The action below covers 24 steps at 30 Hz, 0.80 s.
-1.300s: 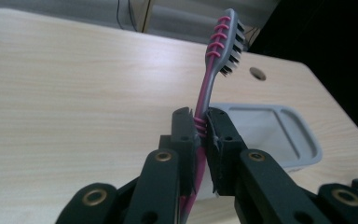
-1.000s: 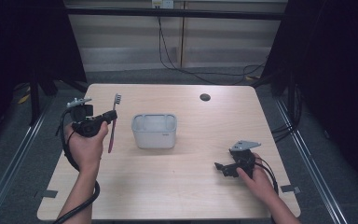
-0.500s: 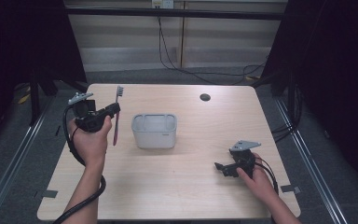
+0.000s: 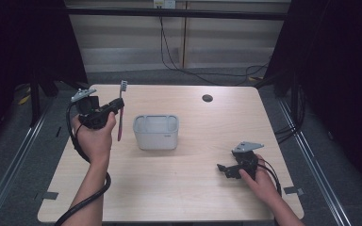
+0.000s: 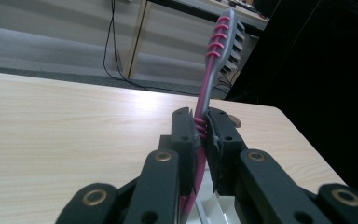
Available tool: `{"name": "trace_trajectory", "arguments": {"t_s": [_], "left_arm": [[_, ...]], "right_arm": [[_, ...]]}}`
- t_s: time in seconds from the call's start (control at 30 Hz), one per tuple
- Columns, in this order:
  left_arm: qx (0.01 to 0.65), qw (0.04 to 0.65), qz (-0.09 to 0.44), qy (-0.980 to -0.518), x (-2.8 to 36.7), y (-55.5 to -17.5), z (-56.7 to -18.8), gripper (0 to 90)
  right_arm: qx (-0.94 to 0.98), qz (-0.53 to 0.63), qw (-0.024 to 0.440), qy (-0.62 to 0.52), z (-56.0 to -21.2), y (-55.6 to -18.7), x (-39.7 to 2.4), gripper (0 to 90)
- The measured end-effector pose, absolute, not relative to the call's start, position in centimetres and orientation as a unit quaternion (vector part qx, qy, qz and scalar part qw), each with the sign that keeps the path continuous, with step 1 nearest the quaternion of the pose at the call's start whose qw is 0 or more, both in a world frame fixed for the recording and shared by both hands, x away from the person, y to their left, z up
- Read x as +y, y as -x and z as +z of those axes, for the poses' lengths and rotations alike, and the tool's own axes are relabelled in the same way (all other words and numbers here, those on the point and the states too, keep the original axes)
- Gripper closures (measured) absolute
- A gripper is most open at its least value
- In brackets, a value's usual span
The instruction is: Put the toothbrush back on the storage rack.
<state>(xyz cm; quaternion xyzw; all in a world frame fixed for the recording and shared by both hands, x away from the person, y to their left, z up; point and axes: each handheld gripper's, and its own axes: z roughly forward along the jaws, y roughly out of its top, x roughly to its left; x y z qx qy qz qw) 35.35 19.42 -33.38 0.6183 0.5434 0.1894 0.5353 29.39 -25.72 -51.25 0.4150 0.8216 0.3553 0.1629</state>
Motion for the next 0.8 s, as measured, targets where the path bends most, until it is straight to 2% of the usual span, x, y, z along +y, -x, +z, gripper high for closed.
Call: {"name": "trace_trajectory", "arguments": {"t_s": [0.8], "left_arm": [[0.532, 0.574, 0.192, -0.592, 17.7, -36.7, -33.1, 82.3]], "right_arm": [[0.822, 0.355, 0.163, -0.415, -51.3, -29.4, -25.7, 11.7]]}}
